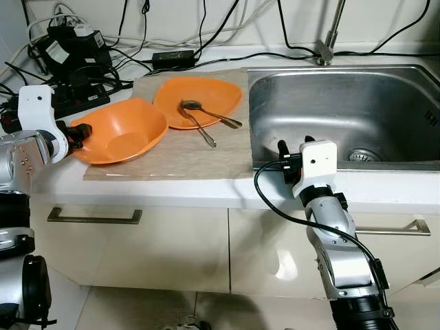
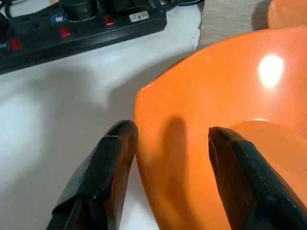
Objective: Kitchen organization
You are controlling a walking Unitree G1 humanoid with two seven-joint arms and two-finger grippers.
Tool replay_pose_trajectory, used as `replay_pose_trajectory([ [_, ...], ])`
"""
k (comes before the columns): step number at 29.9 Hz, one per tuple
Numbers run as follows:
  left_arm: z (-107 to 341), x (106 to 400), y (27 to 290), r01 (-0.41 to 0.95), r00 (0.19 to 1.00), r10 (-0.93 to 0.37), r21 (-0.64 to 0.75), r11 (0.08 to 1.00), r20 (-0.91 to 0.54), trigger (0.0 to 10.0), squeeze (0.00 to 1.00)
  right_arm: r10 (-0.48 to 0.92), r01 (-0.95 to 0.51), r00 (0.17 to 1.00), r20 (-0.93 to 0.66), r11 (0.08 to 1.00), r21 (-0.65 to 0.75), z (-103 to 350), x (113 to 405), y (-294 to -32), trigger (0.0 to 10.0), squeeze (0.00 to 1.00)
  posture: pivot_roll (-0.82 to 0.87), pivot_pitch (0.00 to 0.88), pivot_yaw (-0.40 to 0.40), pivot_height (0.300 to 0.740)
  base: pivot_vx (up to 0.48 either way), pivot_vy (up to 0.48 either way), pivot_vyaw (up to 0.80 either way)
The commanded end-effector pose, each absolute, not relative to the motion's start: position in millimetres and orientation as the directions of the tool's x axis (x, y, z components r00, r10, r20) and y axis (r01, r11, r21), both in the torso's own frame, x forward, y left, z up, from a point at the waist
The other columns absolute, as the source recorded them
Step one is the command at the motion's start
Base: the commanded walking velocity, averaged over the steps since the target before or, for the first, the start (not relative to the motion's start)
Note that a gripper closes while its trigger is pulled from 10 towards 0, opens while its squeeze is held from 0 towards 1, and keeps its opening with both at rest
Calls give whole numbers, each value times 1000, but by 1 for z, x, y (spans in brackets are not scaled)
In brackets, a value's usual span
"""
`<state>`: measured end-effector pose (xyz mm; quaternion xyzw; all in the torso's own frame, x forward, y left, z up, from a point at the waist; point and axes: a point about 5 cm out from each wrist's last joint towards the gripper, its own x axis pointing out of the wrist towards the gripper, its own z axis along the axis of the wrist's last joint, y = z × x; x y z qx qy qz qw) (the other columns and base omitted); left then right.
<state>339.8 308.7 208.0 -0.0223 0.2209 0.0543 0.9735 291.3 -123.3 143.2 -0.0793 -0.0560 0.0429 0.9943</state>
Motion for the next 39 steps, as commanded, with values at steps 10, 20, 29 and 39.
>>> replay_pose_trajectory([
  [10,194,344,297,-68,881,43,-34,997,-472,10000,0,116,-100,988,103,983,-151,145,293,-118,10000,0,0,0,90,740,0,0,0],
  [20,189,348,294,-53,875,37,-20,998,-482,10000,0,112,-96,989,101,984,-152,144,292,-118,10000,0,-6,0,95,740,0,0,0],
  [29,188,348,296,-44,884,39,-1,999,-465,0,0,113,-97,989,98,984,-151,144,291,-119,10000,0,-4,0,92,740,0,0,0],
  [39,190,348,296,-5,907,40,86,996,-420,0,0,115,-100,989,92,983,-151,143,291,-119,10000,0,-4,0,89,740,0,0,0],
])
